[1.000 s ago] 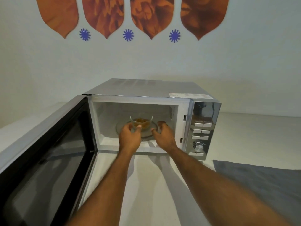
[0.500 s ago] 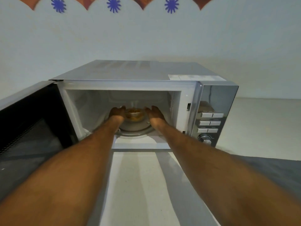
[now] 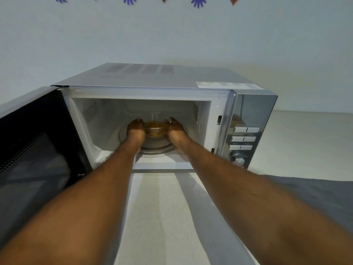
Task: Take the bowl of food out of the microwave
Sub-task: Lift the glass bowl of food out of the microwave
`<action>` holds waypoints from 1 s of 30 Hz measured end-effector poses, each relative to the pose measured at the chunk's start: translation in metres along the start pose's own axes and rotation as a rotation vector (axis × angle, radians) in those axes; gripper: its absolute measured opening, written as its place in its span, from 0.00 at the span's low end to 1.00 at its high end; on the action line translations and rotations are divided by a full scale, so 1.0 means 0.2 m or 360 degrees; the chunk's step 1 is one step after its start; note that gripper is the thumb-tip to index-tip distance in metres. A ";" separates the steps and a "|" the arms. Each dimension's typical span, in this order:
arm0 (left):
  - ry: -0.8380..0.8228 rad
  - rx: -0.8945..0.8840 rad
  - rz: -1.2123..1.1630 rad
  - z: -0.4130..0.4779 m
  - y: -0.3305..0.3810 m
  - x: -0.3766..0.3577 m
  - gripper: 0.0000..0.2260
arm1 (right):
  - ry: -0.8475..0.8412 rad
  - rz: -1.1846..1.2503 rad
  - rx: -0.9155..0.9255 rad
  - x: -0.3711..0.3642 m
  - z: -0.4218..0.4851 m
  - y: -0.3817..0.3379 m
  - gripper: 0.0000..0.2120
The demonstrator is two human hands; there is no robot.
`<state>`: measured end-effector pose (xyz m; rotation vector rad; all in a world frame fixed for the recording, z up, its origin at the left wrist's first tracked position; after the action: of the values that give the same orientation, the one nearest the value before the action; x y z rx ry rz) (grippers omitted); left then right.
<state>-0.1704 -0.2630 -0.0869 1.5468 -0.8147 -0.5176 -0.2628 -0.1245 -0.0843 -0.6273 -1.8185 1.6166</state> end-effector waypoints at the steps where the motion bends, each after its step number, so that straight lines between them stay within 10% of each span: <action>1: 0.0014 0.0014 -0.0062 -0.03 -0.01 -0.01 0.18 | -0.0007 0.0048 -0.0009 0.00 -0.03 0.01 0.23; 18: 0.0002 -0.0114 -0.0697 -0.95 -0.27 -0.14 0.11 | -0.0144 0.0344 0.0157 0.04 -0.93 0.11 0.13; 30: -0.0433 -0.0218 -0.0223 -1.41 -0.38 -0.64 0.09 | 0.0195 0.0406 0.0099 0.51 -1.53 0.40 0.14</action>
<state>-0.0310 0.0206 -0.1367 1.4308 -0.8611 -0.8834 -0.1188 0.1716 -0.1312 -0.9397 -1.6456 1.7490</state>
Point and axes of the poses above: each hand's wrist, its own z-axis towards the middle knuckle, its own x-axis out of the back of the hand, y = z × x, the point moved 9 cm from there along z, towards the middle knuckle, and after that the axes turned 13 degrees about -y, right-handed, at the moved point
